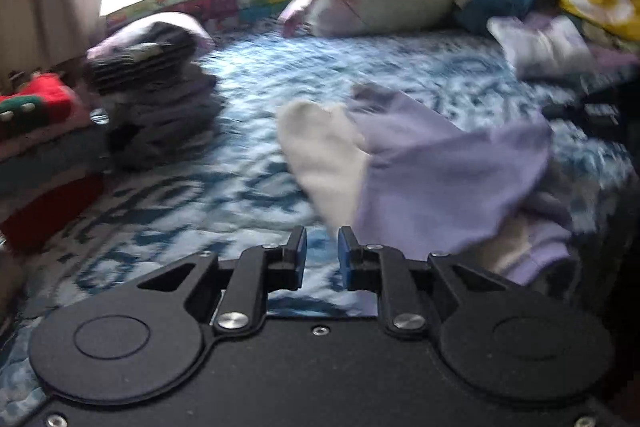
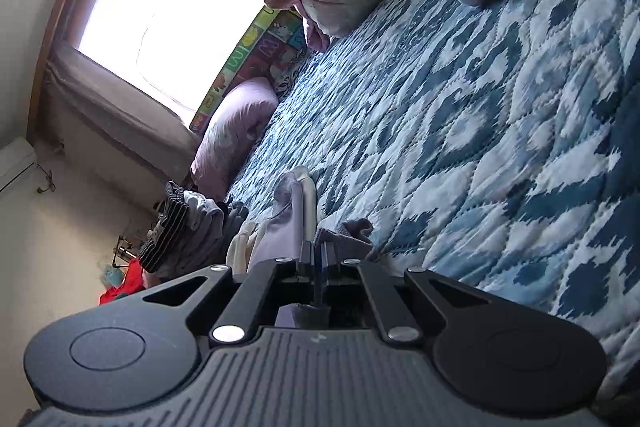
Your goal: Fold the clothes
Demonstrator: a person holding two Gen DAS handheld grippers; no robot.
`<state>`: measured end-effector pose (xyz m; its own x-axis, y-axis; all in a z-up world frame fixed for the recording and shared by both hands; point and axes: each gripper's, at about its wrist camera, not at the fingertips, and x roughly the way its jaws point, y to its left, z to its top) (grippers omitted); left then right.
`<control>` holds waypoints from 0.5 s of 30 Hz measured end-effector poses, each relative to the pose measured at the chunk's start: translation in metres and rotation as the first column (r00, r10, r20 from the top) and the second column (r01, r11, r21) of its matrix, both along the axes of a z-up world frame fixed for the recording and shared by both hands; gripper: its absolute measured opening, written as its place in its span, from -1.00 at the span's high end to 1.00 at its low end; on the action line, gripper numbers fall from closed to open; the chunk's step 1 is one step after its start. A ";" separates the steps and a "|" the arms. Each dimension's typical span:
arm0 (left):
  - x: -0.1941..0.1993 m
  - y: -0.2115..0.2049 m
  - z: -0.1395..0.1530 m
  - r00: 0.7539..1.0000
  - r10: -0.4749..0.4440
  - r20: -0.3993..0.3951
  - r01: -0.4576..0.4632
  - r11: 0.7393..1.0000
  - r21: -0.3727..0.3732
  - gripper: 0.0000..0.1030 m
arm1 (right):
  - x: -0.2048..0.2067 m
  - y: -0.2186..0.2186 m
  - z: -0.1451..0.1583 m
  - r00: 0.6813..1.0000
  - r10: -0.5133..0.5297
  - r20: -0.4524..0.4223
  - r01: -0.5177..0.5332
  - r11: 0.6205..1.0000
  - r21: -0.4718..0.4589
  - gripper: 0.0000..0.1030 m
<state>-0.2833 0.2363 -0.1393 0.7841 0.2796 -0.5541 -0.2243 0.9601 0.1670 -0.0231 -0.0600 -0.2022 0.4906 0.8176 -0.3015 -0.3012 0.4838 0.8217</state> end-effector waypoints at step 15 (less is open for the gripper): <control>0.061 0.088 0.000 0.988 0.151 -0.019 -0.147 0.920 -0.364 0.66 | 0.005 0.006 -0.007 0.999 0.041 -0.017 -0.041 0.999 -0.010 0.90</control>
<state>-0.2221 0.3244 -0.1392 0.7544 0.1743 -0.6329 -0.3692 0.9098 -0.1895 -0.0183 -0.0543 -0.2088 0.4511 0.8337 -0.3184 -0.3071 0.4800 0.8218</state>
